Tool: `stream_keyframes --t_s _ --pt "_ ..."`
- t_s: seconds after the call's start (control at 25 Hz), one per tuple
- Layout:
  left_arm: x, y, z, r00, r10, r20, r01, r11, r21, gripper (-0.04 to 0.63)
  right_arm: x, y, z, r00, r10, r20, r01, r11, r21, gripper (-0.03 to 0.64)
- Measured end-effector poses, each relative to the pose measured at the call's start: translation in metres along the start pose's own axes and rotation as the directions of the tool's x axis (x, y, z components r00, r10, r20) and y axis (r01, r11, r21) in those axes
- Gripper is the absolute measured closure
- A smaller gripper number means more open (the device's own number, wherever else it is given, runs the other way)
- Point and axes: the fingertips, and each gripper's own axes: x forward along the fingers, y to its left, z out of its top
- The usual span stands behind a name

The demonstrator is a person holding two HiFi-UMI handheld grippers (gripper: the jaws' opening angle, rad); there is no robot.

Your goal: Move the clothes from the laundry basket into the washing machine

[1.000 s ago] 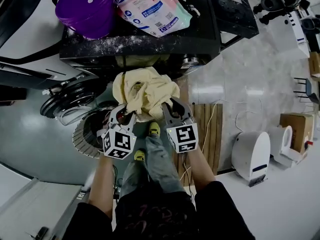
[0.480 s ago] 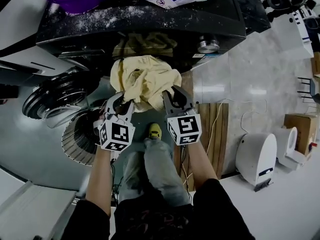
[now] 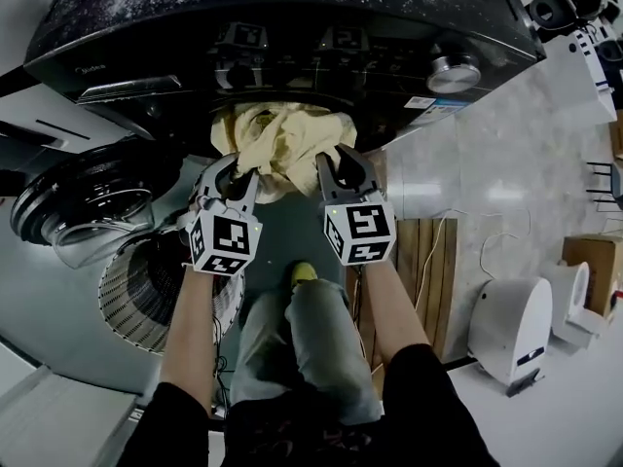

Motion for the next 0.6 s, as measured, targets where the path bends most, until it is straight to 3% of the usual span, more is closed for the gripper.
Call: stream_keyframes --t_s 0.36,0.6 --pt "0.061 0.022 -0.034 0.995 0.086 0.056 -0.080 0.992 -0.096 0.497 0.058 -0.017 -0.037 0.995 -0.084 0.048 0.083 0.996 0.029 0.554" --pt "0.091 0.042 -0.034 0.988 0.113 0.102 -0.090 0.973 -0.211 0.497 0.087 -0.027 -0.042 0.990 -0.119 0.077 0.115 0.992 0.054 0.551"
